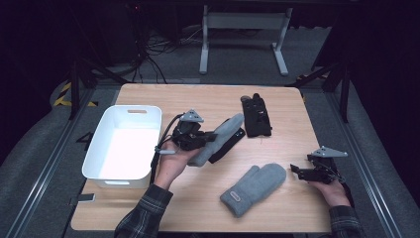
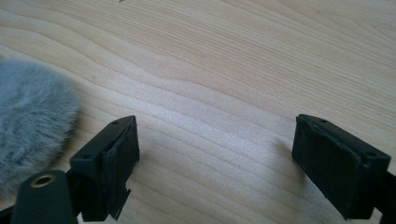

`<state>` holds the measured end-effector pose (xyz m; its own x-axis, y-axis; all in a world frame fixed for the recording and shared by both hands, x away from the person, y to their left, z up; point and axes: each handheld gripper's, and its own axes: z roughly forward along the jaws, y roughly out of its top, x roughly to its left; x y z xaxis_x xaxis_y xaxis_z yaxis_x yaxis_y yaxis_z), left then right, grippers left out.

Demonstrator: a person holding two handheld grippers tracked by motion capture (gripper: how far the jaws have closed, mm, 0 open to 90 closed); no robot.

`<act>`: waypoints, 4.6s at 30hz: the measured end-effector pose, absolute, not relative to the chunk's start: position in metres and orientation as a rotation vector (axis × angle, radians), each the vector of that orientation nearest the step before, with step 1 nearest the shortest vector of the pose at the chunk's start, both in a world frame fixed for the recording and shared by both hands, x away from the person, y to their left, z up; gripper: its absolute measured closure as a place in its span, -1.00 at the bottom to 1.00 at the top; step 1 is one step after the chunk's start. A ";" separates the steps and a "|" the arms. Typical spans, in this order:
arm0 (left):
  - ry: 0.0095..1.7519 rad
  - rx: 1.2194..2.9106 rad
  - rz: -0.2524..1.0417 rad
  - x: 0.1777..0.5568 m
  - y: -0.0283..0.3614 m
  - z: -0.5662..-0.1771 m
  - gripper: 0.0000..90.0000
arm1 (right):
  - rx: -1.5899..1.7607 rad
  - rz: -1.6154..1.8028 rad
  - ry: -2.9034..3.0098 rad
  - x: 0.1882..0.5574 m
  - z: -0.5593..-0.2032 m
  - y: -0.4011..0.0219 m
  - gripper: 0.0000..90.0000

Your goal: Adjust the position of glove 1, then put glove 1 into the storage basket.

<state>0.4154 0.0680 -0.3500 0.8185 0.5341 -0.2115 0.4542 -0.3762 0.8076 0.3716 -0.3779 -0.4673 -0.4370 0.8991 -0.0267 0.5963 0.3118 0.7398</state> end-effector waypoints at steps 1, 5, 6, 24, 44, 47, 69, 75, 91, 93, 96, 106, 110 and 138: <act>0.713 2.028 0.080 0.412 0.063 -0.349 0.94 | 1.325 0.928 2.146 0.372 -0.467 -0.378 -0.66; 0.700 2.037 0.062 0.408 0.055 -0.350 0.94 | 1.325 0.928 2.146 0.372 -0.467 -0.378 -0.66; 0.692 2.039 0.053 0.406 0.052 -0.351 0.94 | 1.325 0.928 2.146 0.372 -0.467 -0.378 -0.66; 0.583 2.056 -0.079 0.375 0.002 -0.362 0.94 | 1.325 0.929 2.147 0.372 -0.467 -0.378 -0.65; 0.572 2.131 -0.113 0.354 -0.039 -0.389 0.94 | 1.323 0.931 2.147 0.371 -0.467 -0.378 -0.65; 0.567 2.144 -0.105 0.353 -0.041 -0.391 0.94 | 1.323 0.931 2.147 0.371 -0.467 -0.378 -0.65; 0.547 2.136 -0.100 0.353 -0.043 -0.396 0.03 | 1.323 0.931 2.148 0.371 -0.467 -0.378 -0.65; 0.550 2.170 -0.060 0.366 -0.041 -0.393 -0.43 | 1.322 0.931 2.148 0.371 -0.467 -0.378 -0.65; 0.544 2.266 -0.103 0.380 -0.065 -0.429 -0.73 | 1.323 0.931 2.148 0.371 -0.467 -0.378 -0.65; 0.548 2.274 -0.121 0.382 -0.066 -0.432 -0.74 | 1.322 0.931 2.148 0.371 -0.467 -0.378 -0.65; 0.556 2.291 -0.151 0.385 -0.070 -0.439 -0.78 | 1.322 0.930 2.147 0.371 -0.467 -0.378 -0.65; 0.564 2.330 -0.239 0.392 -0.075 -0.457 -0.88 | 1.322 0.929 2.147 0.371 -0.467 -0.378 -0.65; 0.544 2.343 -0.245 0.391 -0.075 -0.456 -0.77 | 1.321 0.929 2.146 0.371 -0.467 -0.378 -0.64; 0.486 2.270 -0.381 0.395 -0.063 -0.447 0.53 | 1.316 0.932 2.152 0.371 -0.467 -0.378 -0.64</act>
<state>0.3947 -0.0626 -0.4473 0.8823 0.2250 -0.4134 0.4552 -0.6314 0.6278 0.3712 -0.3775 -0.4672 -0.4445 0.8954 -0.0274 0.5924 0.3167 0.7408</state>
